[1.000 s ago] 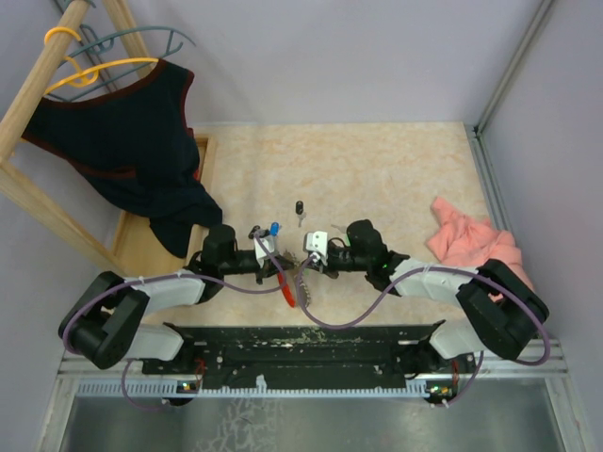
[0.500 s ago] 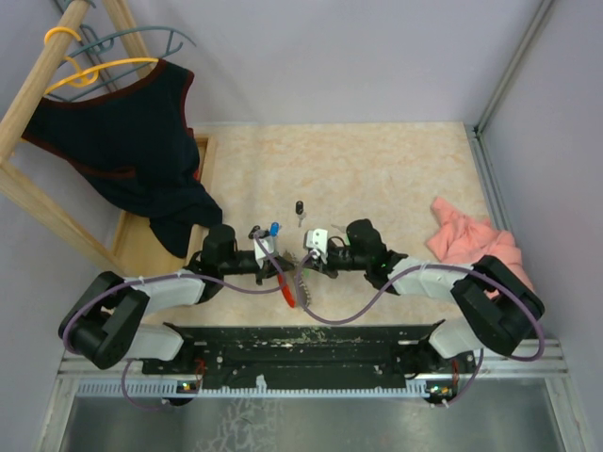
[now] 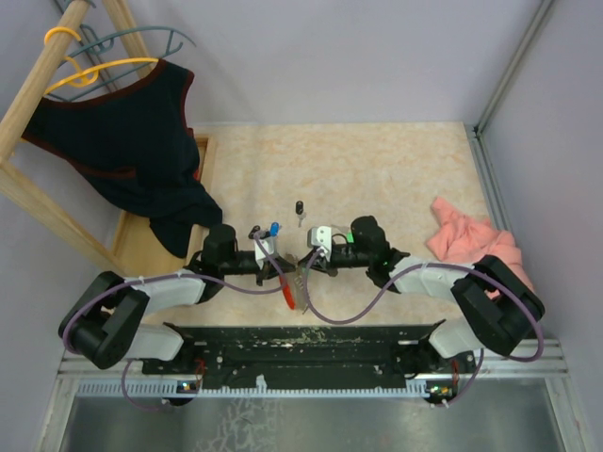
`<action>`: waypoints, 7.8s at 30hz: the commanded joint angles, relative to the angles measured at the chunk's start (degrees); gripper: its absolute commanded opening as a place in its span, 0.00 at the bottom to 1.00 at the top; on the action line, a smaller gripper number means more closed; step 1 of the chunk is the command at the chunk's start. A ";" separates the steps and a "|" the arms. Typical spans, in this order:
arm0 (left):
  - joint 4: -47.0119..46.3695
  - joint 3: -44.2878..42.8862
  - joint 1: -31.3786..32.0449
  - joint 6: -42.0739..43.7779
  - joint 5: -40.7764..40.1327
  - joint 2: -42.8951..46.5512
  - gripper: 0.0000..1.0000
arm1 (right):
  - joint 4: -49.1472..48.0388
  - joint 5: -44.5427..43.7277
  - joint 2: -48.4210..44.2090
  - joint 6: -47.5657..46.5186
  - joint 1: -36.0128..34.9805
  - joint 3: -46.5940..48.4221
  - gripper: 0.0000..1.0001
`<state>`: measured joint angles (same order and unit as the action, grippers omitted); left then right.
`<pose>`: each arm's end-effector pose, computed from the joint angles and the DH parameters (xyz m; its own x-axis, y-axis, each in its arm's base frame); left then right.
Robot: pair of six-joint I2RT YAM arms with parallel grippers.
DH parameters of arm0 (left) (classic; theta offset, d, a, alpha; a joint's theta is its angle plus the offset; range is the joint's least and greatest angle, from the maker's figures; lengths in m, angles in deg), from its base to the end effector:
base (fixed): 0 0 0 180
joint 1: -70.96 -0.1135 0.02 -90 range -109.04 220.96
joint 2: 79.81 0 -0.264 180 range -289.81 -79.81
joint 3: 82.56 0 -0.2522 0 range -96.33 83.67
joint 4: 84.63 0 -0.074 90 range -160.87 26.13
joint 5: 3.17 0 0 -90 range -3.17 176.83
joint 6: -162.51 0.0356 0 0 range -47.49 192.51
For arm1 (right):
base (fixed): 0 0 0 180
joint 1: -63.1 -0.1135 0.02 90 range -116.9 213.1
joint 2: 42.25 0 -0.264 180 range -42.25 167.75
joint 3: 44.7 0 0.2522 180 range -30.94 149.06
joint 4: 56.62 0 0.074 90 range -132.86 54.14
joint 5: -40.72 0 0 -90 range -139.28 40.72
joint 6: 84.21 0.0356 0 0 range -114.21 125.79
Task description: Put the keys on the keyring
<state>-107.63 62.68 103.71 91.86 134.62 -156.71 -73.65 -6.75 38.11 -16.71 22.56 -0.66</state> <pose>0.1873 -0.1518 0.1693 0.0552 0.2292 -0.9718 0.9896 0.1172 0.0839 0.1923 0.1961 0.1913 0.1369 -0.2540 -0.9575 -0.9866 0.0521 -0.1549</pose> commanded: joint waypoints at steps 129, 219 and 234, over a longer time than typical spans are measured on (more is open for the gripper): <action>-7.10 0.53 0.21 -3.45 0.84 0.79 0.02 | -16.55 2.04 2.47 11.69 3.09 -5.63 0.00; -13.88 2.08 -0.10 -10.43 -1.97 -1.11 0.02 | 2.55 -10.12 -9.79 16.13 1.78 -5.75 0.00; -18.10 3.77 -0.49 -10.08 2.44 -0.45 0.02 | 14.00 -15.09 -14.69 24.19 0.19 -3.47 0.00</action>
<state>-121.33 66.29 103.56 81.57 133.38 -158.00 -51.64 -26.29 25.30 7.12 23.33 -3.96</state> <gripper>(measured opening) 0.021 0.006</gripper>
